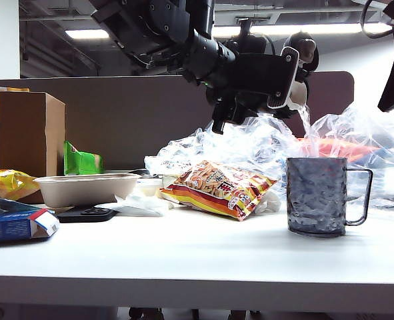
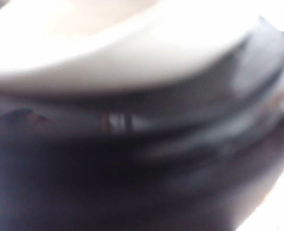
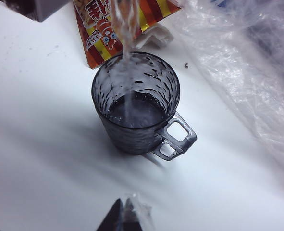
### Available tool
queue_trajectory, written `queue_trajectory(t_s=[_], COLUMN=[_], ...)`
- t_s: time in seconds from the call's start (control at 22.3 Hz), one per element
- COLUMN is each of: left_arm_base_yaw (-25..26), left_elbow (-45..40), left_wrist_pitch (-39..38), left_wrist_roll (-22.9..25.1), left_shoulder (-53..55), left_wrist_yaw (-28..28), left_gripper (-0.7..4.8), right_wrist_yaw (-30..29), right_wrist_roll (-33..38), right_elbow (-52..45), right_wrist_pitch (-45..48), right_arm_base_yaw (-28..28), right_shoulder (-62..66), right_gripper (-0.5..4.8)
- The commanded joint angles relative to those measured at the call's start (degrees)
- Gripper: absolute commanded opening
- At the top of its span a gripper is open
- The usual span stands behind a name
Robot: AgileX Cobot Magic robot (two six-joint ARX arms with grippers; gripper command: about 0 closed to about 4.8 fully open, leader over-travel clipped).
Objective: Pick up the black thermos, pour some water into the cup, then place the black thermos back on the table.
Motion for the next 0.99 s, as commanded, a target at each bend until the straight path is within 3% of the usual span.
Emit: queue_trajectory(t_s=[0.04,0.22,0.36,0.49,0.58,0.81,0.9,0.99], left_arm_base_yaw=[-0.07,-0.07,-0.07,-0.13,-0.13,-0.85,-2.03,-3.43], left_elbow=[0.92,0.90,0.90,0.90,0.90,0.90,0.90,0.90], left_wrist_pitch=[4.57,4.50,4.57,4.52,4.52,4.55,4.11,-2.12], left_wrist_roll=[-0.26,-1.38,-11.50,-23.37,-28.15,-45.88,-56.08,-64.92], left_shoulder=[-0.96,-0.96,-0.96,-0.96,-0.96,-1.03,-1.46,-4.11], left_wrist_yaw=[0.22,-0.33,-1.84,-6.99,-8.74,-19.61,-24.72,-27.08], left_gripper=[-0.06,-0.06,-0.06,-0.06,-0.06,-0.05,-0.06,-0.06], right_wrist_yaw=[0.09,-0.04,-0.55,-0.57,-0.63,-2.05,-2.05,-3.61], right_wrist_roll=[-0.22,-0.22,-0.20,-0.20,-0.17,-0.09,-0.09,-0.09], right_elbow=[0.17,0.20,0.20,0.22,0.28,0.33,0.33,0.46], right_wrist_pitch=[0.74,0.68,0.66,0.63,0.57,1.14,1.38,1.42], right_arm_base_yaw=[0.09,0.09,0.09,0.09,0.09,0.07,0.07,0.04], right_shoulder=[-0.22,-0.22,-0.24,-0.24,-0.24,-2.21,-4.02,-5.46], right_gripper=[-0.06,-0.06,-0.06,-0.06,-0.06,-0.06,-0.06,-0.06])
